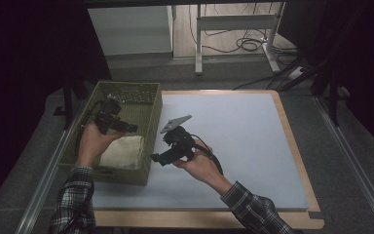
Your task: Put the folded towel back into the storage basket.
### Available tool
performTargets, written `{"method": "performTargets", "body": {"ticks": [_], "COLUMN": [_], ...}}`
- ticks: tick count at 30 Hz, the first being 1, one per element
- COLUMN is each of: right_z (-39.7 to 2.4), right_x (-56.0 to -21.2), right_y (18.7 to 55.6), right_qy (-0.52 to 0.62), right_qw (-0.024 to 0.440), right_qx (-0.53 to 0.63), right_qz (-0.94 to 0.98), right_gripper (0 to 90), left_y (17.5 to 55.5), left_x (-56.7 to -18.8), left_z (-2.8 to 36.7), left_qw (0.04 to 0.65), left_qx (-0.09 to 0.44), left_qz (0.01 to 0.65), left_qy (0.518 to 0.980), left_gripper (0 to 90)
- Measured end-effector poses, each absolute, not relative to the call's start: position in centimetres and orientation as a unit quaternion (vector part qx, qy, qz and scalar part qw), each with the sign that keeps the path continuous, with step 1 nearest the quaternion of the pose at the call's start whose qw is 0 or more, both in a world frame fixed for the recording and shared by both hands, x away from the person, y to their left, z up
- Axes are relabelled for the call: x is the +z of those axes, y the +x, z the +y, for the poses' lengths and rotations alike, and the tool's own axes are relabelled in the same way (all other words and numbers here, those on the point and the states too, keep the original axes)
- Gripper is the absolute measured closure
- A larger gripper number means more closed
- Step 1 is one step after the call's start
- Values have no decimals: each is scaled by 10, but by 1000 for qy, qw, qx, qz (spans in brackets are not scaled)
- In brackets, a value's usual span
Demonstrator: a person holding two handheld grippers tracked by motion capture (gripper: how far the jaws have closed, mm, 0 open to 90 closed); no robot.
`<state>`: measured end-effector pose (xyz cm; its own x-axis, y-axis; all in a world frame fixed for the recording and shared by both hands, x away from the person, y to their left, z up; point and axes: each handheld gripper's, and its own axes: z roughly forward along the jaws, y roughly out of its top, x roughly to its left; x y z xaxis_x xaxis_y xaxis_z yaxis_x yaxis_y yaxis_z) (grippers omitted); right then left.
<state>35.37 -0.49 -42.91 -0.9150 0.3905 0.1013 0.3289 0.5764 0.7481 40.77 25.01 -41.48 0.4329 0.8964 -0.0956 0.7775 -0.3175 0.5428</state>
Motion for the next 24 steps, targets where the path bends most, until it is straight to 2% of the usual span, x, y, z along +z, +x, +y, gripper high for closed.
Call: {"method": "performTargets", "body": {"ticks": [9,24], "right_z": [-27,-70], "right_x": [-441,-454], "right_y": [352,353], "right_qy": [204,219], "right_qw": [37,49], "right_qx": [393,389], "right_qz": [896,894], "right_gripper": [149,105], "left_y": [413,414], "left_x": [-408,-402], "left_z": [232,182], "left_qw": [283,307], "left_qx": [103,103], "left_qz": [517,478], "left_qy": [801,817], "left_gripper": [77,41]}}
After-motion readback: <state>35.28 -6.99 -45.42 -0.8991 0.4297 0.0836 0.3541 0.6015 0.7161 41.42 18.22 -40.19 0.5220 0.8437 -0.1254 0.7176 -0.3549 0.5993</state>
